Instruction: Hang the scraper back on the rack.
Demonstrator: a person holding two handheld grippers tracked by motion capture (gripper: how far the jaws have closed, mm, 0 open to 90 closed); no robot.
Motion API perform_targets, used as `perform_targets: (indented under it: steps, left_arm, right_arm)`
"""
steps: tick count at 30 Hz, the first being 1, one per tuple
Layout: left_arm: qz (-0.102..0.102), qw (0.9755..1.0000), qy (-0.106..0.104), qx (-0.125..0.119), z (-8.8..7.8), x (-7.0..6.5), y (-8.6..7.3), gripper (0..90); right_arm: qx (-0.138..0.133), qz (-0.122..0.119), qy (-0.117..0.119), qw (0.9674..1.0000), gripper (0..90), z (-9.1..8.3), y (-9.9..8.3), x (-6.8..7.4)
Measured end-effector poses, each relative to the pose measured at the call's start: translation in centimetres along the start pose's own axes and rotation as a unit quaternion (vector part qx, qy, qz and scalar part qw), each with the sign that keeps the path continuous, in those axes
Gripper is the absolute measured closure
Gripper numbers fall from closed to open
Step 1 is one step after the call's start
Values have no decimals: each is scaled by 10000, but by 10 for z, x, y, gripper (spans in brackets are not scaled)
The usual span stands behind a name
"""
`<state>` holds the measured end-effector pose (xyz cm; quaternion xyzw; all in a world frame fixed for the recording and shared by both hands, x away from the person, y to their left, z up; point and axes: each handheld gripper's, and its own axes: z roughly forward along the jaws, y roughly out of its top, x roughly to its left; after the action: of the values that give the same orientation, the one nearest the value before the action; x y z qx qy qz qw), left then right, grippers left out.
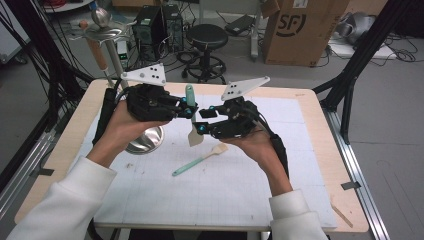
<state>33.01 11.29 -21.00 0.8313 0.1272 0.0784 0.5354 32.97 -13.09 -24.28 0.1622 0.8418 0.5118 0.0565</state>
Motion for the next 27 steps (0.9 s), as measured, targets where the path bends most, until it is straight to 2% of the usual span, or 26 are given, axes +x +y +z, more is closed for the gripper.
perform_targets:
  steps: [3,4,6,9,15,21,27]
  left_arm:
    - [127,9998,-103,73,-3,-2,-1,831]
    - [162,9998,-110,103,-4,-2,-1,831]
    - [175,9997,-165,87,-7,-2,-1,831]
    - [214,9994,-239,101,-13,-3,-2,831]
    - [417,9983,-365,184,-28,-4,-7,830]
    - [396,9983,-393,181,-42,-1,-14,831]
    - [399,9982,-380,255,-56,2,-20,830]
  right_arm:
    - [99,50,164,9998,177,-2,-5,-1]
    - [133,-33,134,9998,96,-3,-8,0]
    - [24,-42,241,9997,2,-5,-14,0]
    - [-46,-47,396,9992,1,-9,-25,0]
    - [-111,58,167,9998,2,-22,-48,-8]
    - [-128,70,0,9999,2,-38,-68,-14]
    - [59,147,-134,9998,2,-47,-85,-18]
